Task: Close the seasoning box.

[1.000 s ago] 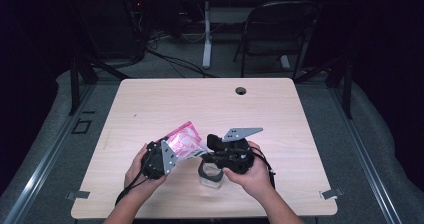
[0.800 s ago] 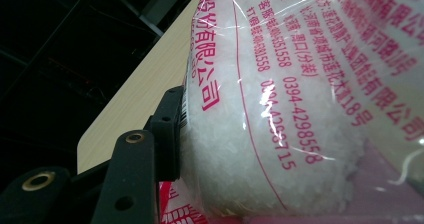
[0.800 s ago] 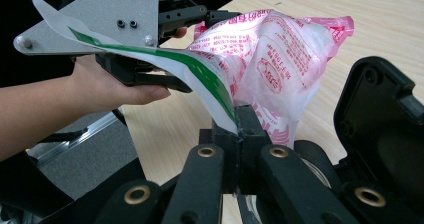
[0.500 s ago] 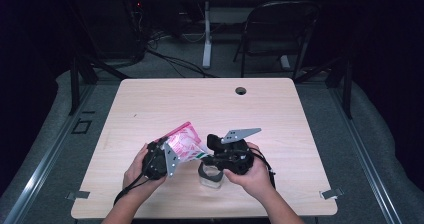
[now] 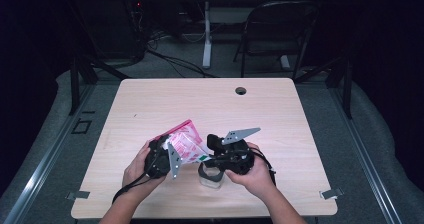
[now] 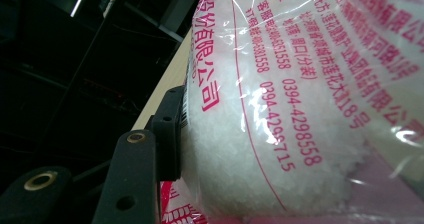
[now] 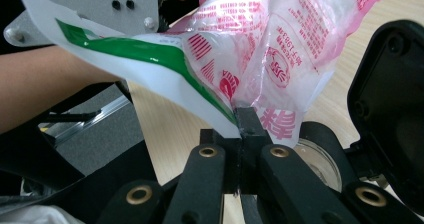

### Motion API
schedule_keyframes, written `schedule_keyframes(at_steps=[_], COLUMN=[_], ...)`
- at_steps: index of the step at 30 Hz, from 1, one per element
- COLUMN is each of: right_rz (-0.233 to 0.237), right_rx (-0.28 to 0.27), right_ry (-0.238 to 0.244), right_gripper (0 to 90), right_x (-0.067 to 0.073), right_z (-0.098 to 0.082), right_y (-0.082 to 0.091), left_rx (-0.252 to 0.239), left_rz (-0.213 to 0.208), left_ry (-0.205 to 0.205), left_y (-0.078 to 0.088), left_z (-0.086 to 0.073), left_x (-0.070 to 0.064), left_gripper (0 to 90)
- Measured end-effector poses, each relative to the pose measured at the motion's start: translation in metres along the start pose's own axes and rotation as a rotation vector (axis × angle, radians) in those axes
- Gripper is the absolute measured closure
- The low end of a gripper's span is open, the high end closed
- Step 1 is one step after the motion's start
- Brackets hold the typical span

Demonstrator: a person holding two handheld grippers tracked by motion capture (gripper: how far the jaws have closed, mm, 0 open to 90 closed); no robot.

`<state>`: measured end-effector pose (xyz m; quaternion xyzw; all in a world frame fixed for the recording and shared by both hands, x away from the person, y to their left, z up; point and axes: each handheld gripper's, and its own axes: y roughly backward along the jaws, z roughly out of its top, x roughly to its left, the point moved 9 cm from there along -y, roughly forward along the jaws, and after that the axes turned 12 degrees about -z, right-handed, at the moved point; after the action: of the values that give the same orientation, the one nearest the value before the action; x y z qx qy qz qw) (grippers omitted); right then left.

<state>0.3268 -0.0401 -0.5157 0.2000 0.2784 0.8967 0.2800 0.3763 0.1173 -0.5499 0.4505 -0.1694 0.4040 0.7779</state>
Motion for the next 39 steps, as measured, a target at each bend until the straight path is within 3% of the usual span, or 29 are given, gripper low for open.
schedule_keyframes(at_steps=[19, 39], right_rz=[0.018, 0.029], right_rx=[0.085, 0.097], right_ry=[0.016, -0.012], right_gripper=[90.0, 90.0], right_x=[-0.004, -0.009], right_z=[-0.013, -0.02], right_y=[-0.007, -0.009], left_rx=[0.038, 0.058], left_rz=[0.04, 0.062], left_ry=[-0.112, -0.184], left_y=[0.004, 0.006], left_z=[0.006, 0.015], left_x=[0.004, 0.005], left_gripper=[55.7, 56.6])
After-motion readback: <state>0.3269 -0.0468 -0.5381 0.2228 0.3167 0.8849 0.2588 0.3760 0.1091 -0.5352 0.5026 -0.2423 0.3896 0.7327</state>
